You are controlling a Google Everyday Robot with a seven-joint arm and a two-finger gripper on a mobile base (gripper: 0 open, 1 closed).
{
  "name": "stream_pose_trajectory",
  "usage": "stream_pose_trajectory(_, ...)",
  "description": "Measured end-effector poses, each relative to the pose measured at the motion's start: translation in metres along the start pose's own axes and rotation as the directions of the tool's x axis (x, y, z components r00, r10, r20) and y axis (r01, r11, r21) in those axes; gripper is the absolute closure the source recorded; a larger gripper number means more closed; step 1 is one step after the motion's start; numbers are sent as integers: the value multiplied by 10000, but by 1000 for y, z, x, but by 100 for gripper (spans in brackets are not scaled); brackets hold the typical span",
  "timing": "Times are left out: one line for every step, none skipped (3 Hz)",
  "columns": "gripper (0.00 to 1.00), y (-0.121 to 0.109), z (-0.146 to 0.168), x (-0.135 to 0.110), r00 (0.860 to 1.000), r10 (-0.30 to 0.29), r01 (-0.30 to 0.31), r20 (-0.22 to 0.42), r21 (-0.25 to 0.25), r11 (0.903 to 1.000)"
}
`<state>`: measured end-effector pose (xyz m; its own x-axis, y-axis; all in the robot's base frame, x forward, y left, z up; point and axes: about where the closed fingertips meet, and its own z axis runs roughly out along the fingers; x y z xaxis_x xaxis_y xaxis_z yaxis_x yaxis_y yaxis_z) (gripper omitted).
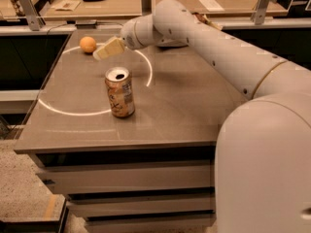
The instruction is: Move orange near orange can
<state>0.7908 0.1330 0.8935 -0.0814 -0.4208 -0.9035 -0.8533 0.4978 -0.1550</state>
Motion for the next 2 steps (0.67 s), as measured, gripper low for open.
stream_pose_trajectory(0, -9, 12, -7, 9980, 26, -33, 636, 116, 9999)
stream_pose_trajectory(0, -13, 26, -12, 9982, -67, 43, 600, 403, 9992)
